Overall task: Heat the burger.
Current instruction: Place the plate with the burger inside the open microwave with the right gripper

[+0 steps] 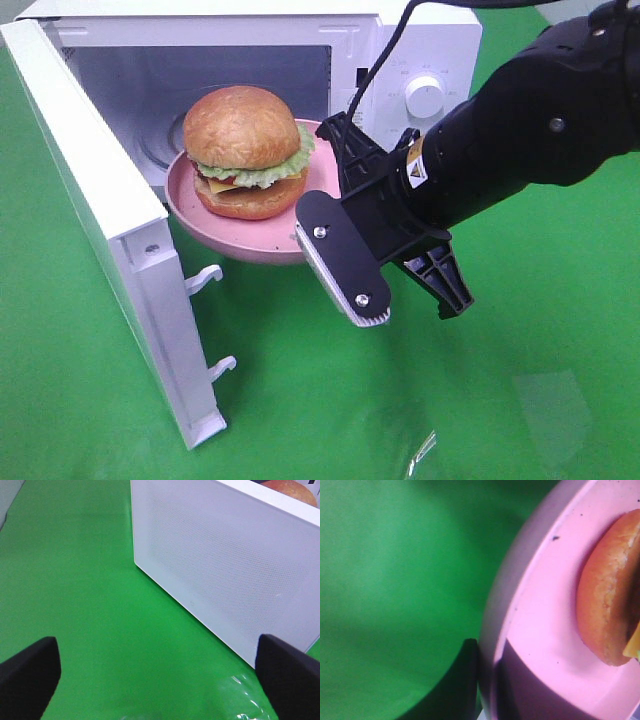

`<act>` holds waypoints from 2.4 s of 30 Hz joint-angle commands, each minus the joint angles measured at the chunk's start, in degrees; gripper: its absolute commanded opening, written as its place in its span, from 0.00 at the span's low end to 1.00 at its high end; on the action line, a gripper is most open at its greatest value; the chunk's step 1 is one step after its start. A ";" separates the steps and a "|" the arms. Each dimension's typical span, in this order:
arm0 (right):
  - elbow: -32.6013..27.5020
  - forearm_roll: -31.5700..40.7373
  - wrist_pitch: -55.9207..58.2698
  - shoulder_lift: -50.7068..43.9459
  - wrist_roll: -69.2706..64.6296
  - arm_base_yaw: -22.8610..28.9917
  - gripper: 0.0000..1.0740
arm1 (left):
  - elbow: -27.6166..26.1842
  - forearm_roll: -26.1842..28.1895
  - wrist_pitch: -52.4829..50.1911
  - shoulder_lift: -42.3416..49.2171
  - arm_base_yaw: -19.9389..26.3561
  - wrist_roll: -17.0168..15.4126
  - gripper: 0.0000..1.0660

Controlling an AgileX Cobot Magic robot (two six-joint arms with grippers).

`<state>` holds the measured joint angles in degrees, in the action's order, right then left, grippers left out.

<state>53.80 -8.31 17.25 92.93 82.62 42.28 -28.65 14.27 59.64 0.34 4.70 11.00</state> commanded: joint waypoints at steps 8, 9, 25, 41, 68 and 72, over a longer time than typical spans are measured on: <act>6.82 -0.23 -1.83 4.70 -1.78 -0.23 0.00 | 0.11 0.17 0.00 1.09 -0.40 -0.34 0.92; 6.82 -0.23 -1.83 4.70 -1.78 -0.23 0.00 | 0.11 0.17 0.00 1.09 -0.40 -0.34 0.92; 14.21 -0.63 -0.74 11.00 -6.13 -0.23 0.00 | 0.11 0.17 0.00 1.09 -0.40 -0.34 0.92; 22.17 -3.04 1.55 15.93 -10.83 -0.23 0.00 | 0.11 0.17 0.00 1.09 -0.40 -0.34 0.92; 36.73 -3.21 6.36 25.78 -15.30 -0.23 0.01 | 0.11 0.17 0.00 1.09 -0.40 -0.34 0.92; 39.65 -4.35 6.76 28.07 -16.84 -0.23 0.01 | 0.11 0.17 0.00 1.09 -0.40 -0.34 0.92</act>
<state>90.87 -10.89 26.87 120.84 66.98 42.28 -28.65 14.27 59.64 0.34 4.70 11.00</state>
